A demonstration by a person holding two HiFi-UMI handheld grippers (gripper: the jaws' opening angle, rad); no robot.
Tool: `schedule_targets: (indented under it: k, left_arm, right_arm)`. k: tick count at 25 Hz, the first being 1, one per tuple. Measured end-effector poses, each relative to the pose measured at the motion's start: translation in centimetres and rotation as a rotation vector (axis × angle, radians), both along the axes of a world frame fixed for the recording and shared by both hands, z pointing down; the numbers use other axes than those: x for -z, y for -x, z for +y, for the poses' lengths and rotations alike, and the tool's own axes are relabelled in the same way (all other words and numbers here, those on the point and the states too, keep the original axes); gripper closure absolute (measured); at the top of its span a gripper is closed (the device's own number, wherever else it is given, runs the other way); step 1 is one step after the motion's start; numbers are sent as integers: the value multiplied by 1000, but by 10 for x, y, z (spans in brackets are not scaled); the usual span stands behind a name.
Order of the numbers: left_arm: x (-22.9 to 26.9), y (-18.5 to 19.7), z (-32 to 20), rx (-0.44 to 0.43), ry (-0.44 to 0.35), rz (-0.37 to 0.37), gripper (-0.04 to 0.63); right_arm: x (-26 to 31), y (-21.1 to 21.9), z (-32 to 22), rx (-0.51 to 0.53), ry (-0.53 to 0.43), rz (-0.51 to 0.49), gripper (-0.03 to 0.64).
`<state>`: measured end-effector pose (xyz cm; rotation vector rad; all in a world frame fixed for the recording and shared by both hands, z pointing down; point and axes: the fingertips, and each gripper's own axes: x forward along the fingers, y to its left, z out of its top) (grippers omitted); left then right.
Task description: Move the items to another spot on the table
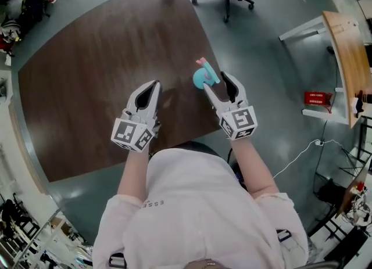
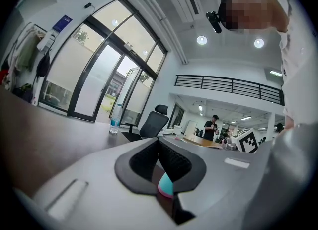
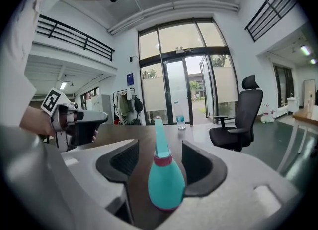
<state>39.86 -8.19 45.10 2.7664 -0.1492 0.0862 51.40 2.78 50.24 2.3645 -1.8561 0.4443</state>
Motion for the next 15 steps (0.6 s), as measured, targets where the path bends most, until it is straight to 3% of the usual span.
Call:
schedule_targets:
  k: [9,12,15]
  left_arm:
    - [-22,-24,-13,-33,29,-19,588]
    - [-26,-31,-13,-47,27,-28,588]
    - [-32,-32,-11,-55,32,-25,588]
  right_arm:
    - [-18,-8,-35,54,32,8,368]
    - [-21,-10,-37,58,29,10,458]
    - [-24,-8,-36,64,32,19,463]
